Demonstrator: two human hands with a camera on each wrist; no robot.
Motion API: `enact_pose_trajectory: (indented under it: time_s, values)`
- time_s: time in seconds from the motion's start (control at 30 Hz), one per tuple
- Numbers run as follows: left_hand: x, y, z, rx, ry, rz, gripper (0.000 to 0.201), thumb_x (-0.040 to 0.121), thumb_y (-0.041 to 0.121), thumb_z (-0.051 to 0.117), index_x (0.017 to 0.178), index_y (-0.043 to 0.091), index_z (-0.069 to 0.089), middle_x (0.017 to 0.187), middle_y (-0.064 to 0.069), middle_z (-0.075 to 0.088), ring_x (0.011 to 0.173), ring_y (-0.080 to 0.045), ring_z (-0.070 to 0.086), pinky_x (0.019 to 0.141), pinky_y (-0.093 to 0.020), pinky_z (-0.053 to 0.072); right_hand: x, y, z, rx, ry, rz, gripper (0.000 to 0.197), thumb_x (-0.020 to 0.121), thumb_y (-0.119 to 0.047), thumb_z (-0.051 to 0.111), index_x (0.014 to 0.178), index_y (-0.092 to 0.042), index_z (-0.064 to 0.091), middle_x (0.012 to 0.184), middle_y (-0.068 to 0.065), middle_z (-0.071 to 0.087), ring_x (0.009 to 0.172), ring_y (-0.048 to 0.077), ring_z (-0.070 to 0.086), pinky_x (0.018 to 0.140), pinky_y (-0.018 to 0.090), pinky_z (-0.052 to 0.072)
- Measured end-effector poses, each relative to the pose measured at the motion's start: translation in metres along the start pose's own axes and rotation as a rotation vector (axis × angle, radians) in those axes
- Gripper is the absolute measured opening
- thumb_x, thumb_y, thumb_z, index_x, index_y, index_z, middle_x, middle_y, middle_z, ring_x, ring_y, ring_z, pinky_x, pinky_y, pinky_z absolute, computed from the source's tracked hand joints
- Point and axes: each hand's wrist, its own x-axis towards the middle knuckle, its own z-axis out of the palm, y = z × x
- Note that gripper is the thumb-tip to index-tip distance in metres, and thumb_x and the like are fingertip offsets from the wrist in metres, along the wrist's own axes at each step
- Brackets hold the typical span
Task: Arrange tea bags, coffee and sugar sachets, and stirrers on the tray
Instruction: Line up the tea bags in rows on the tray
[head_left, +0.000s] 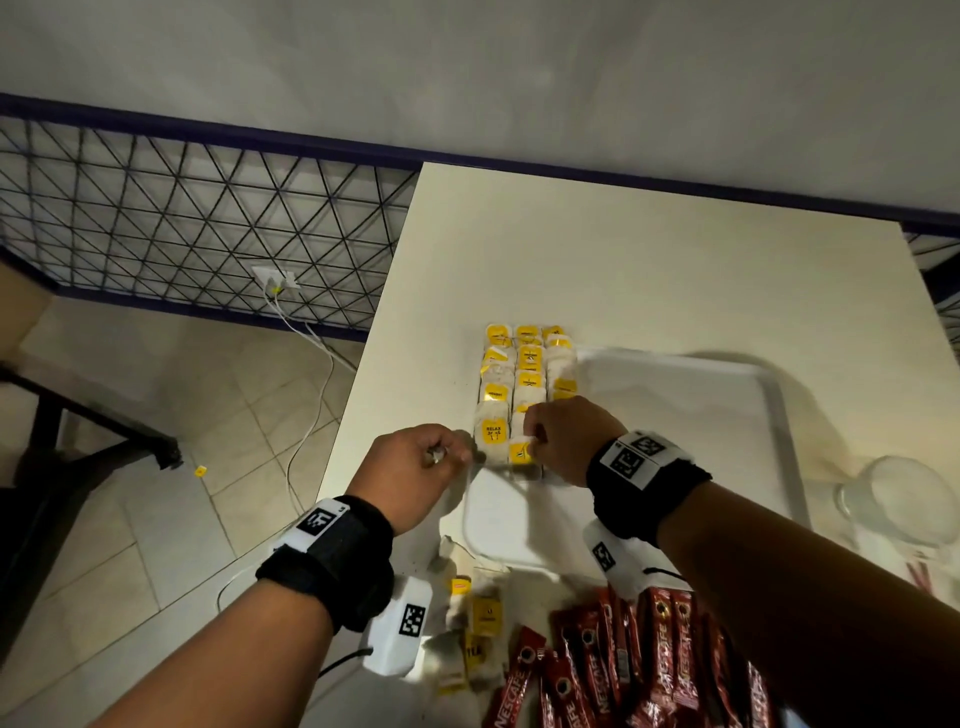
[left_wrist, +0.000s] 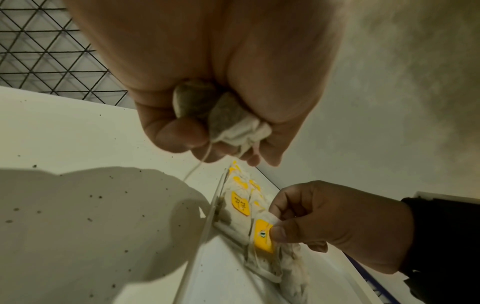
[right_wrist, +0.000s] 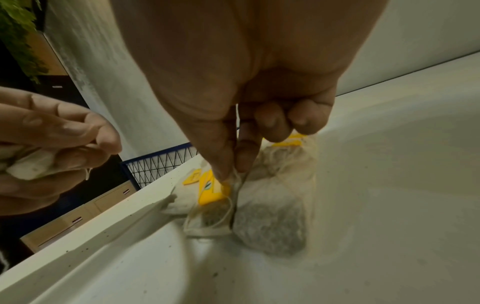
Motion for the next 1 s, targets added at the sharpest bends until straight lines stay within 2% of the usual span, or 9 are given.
enact_pose_trajectory:
  time_s: [0.17, 0.3, 0.4, 0.53, 0.6, 0.67, 0.73, 0.9, 1.0]
  values:
    - [-0.003, 0.001, -0.002, -0.055, 0.021, 0.009, 0.006, 0.087, 0.029, 0.068, 0.082, 0.027, 0.07, 0.084, 0.013, 0.068, 0.08, 0.002, 0.061, 0.067, -0.008, 0.041, 0.002, -0.005, 0.0, -0.064, -0.006, 0.025, 0.013, 0.087, -0.026, 0.057, 0.098, -0.019, 0.059, 0.101, 0.005, 0.063, 0.093, 0.028, 0.062, 0.082, 0.04, 0.054]
    - [-0.01, 0.006, -0.005, -0.228, 0.023, -0.063, 0.015, 0.091, 0.026, 0.065, 0.078, 0.019, 0.068, 0.064, 0.01, 0.062, 0.047, -0.006, 0.05, 0.052, -0.022, 0.041, -0.003, -0.005, -0.003, -0.085, 0.007, 0.039, 0.014, 0.086, -0.028, 0.058, 0.097, -0.019, 0.059, 0.102, 0.004, 0.06, 0.094, 0.027, 0.061, 0.081, 0.038, 0.053]
    - [-0.018, 0.013, -0.008, -0.755, -0.012, -0.256, 0.028, 0.097, 0.028, 0.055, 0.077, 0.01, 0.061, 0.075, -0.011, 0.059, 0.048, -0.02, 0.047, 0.042, -0.024, 0.038, -0.01, -0.004, -0.009, 0.024, 0.119, -0.017, 0.013, 0.087, -0.033, 0.059, 0.086, -0.022, 0.052, 0.092, -0.002, 0.056, 0.089, 0.024, 0.059, 0.076, 0.033, 0.05]
    - [-0.032, 0.02, -0.01, -1.393, -0.148, -0.483, 0.053, 0.095, 0.055, 0.037, 0.086, 0.009, 0.061, 0.079, -0.008, 0.062, 0.053, -0.022, 0.056, 0.044, -0.023, 0.044, -0.033, -0.022, -0.02, 0.35, 0.304, -0.275, 0.011, 0.082, -0.029, 0.062, 0.081, -0.018, 0.062, 0.076, -0.006, 0.058, 0.072, 0.01, 0.053, 0.069, 0.025, 0.04]
    - [-0.038, 0.023, -0.007, -1.468, -0.163, -0.483, 0.061, 0.094, 0.061, 0.034, 0.09, 0.007, 0.062, 0.082, -0.012, 0.064, 0.056, -0.026, 0.059, 0.046, -0.026, 0.047, -0.048, -0.034, -0.026, 0.459, 0.329, -0.384, 0.013, 0.078, -0.035, 0.058, 0.078, -0.023, 0.064, 0.073, -0.01, 0.061, 0.067, 0.003, 0.049, 0.068, 0.021, 0.04]
    - [-0.043, 0.028, -0.005, -1.492, -0.169, -0.462, 0.066, 0.094, 0.063, 0.03, 0.091, 0.006, 0.063, 0.085, -0.014, 0.065, 0.058, -0.028, 0.061, 0.048, -0.028, 0.05, -0.059, -0.042, -0.03, 0.47, 0.301, -0.431, 0.004, 0.08, -0.033, 0.065, 0.077, -0.029, 0.065, 0.071, -0.014, 0.06, 0.069, 0.002, 0.047, 0.071, 0.029, 0.045]
    - [-0.047, 0.033, -0.002, -1.498, -0.185, -0.429, 0.072, 0.094, 0.065, 0.026, 0.088, 0.006, 0.066, 0.088, -0.015, 0.067, 0.063, -0.027, 0.064, 0.053, -0.03, 0.052, -0.067, -0.049, -0.03, 0.467, 0.258, -0.484, 0.006, 0.08, -0.03, 0.072, 0.083, -0.027, 0.069, 0.073, -0.013, 0.061, 0.074, 0.003, 0.053, 0.072, 0.025, 0.044]
    - [-0.056, 0.044, 0.002, -1.567, -0.213, -0.359, 0.067, 0.094, 0.065, 0.027, 0.097, 0.005, 0.058, 0.084, -0.016, 0.068, 0.07, -0.028, 0.067, 0.062, -0.035, 0.057, -0.074, -0.063, -0.025, 0.212, 0.184, -0.462, 0.026, 0.08, -0.038, 0.071, 0.102, -0.024, 0.065, 0.092, -0.006, 0.058, 0.091, 0.012, 0.053, 0.082, 0.03, 0.044]
    - [-0.059, 0.046, 0.003, -1.462, -0.188, -0.365, 0.065, 0.094, 0.065, 0.025, 0.098, 0.01, 0.058, 0.085, -0.012, 0.068, 0.065, -0.023, 0.063, 0.056, -0.03, 0.053, -0.079, -0.063, -0.026, 0.338, 0.212, -0.43, 0.007, 0.085, -0.027, 0.069, 0.089, -0.024, 0.064, 0.083, -0.013, 0.06, 0.074, 0.001, 0.052, 0.071, 0.022, 0.041]
